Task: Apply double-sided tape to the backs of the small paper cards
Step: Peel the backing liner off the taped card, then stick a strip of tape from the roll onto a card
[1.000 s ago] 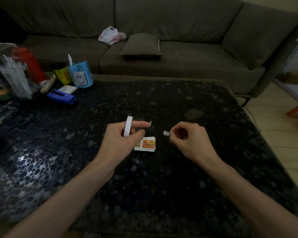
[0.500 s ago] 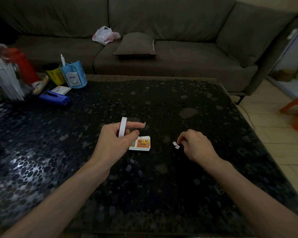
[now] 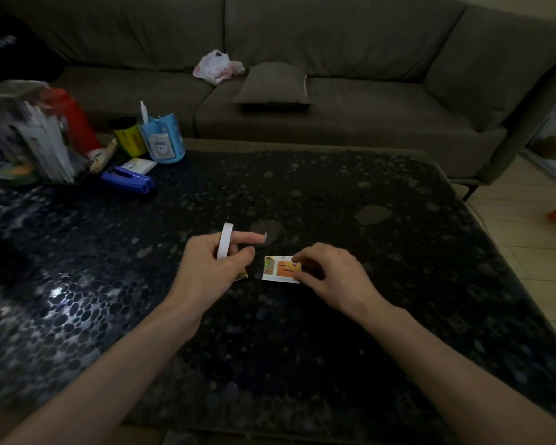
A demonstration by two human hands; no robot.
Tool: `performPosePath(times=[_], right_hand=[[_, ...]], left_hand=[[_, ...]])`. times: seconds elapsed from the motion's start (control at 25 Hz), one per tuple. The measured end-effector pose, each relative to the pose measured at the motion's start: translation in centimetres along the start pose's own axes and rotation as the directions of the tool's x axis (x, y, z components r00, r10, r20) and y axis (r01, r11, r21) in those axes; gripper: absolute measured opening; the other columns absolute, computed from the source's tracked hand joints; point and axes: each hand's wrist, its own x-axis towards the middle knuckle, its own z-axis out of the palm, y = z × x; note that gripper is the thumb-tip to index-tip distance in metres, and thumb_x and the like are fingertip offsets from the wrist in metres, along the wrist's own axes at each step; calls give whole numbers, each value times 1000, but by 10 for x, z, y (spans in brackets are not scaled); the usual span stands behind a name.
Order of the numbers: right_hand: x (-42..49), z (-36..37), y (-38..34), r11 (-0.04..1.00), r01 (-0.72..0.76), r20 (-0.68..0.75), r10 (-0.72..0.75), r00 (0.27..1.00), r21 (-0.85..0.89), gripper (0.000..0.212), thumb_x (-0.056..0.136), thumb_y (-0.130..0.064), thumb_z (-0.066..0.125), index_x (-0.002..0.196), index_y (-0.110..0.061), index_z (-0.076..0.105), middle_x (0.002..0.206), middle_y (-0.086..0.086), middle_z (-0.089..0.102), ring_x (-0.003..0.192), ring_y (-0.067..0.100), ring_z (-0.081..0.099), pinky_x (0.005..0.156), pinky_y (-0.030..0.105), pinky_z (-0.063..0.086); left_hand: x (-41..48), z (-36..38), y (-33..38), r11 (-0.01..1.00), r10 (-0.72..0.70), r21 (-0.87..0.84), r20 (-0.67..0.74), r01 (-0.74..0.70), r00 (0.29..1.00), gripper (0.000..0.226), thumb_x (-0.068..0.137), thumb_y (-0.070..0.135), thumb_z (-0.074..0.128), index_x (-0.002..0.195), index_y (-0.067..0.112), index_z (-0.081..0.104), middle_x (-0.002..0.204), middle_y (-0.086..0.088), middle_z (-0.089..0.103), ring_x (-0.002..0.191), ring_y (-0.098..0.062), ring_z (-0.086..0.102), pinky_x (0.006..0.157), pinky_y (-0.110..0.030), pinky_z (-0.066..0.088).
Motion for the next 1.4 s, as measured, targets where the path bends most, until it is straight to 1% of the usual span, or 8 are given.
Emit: performPosePath(times=[0.12,0.24,0.4,0.56,0.72,1.0,1.24,1.4], right_hand=[[6,16,-11,980,126,10,-126,992,-153,39,98,-42,67,135,-29,63,136,-6,60,123,12,54,101,31,44],[4,23,-14,934,205,0,-214,977,-292,33,105,-39,57,132,-25,68,135,-1,65,118,16,58,99,34,45],[-1,26,-18,883,245,-21,-276,961,-402,25,103,-36,62,122,-23,70,120,-1,70,107,17,63,94,34,47],[-2,26,-22,916,213,-63,-249,967,-340,17,101,-34,64,112,-24,71,114,-2,72,102,15,64,91,31,47],[-3,18,-18,982,107,-71,-119,990,-158,19,99,-38,67,115,-29,73,121,-6,71,113,11,64,99,33,50],[-19,6,-17,965,228,-287,-256,923,-126,13,96,-28,71,106,-23,75,102,-4,74,95,9,66,90,29,54],[-37,20,-15,875,454,-56,-468,882,-165,9,96,-27,72,102,-20,74,101,-2,72,94,15,66,84,32,53],[-42,19,-5,915,386,75,-379,922,-121,16,98,-36,69,110,-26,72,115,-7,70,107,10,62,94,32,52]], left_hand=[[-3,-6,0,1000,7,-12,-11,-7,1000,33,96,10,70,85,39,82,56,5,47,57,-12,54,74,-27,52],[-1,-11,1,999,5,-35,-9,-6,1000,36,96,9,70,79,38,82,62,-8,53,72,-27,66,92,-37,56],[-2,-12,4,998,23,-55,-14,-24,1000,30,96,10,69,90,36,83,55,6,43,58,-11,46,81,-25,54],[-3,-13,4,999,12,-48,-11,-12,1000,28,96,10,69,92,34,83,55,6,44,58,-10,46,82,-25,55],[-1,-14,0,999,7,-43,-8,-8,1000,27,97,10,69,94,33,83,54,9,44,56,-8,45,79,-29,53],[1,-9,-1,999,37,-30,1,-37,999,27,96,11,70,94,35,83,56,9,46,54,-3,43,55,-11,44],[0,-5,-2,998,51,-40,12,-50,999,28,96,14,71,93,39,82,58,7,47,58,-5,47,59,-10,47],[-5,-1,-6,998,58,-18,50,-58,997,26,96,14,71,92,37,83,53,15,43,54,0,44,57,-11,46]])
